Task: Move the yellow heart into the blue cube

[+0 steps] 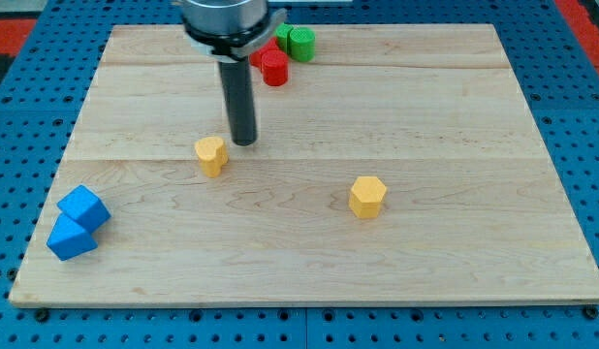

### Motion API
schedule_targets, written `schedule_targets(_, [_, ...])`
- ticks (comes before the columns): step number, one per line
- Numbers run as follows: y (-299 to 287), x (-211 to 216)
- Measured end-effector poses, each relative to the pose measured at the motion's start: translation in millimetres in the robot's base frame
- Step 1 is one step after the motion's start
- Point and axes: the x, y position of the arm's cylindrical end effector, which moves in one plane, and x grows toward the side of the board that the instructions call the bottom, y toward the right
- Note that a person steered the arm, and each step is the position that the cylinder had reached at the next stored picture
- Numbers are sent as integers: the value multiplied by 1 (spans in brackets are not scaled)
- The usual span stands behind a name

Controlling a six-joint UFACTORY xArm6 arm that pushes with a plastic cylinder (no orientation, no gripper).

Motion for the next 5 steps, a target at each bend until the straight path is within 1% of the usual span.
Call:
schedule_targets(1, [-32,44])
schedule_targets(2, [-54,71])
schedule_targets(3, [-71,88])
schedule_targets(4, [-110,93])
schedule_targets(5, [-61,64])
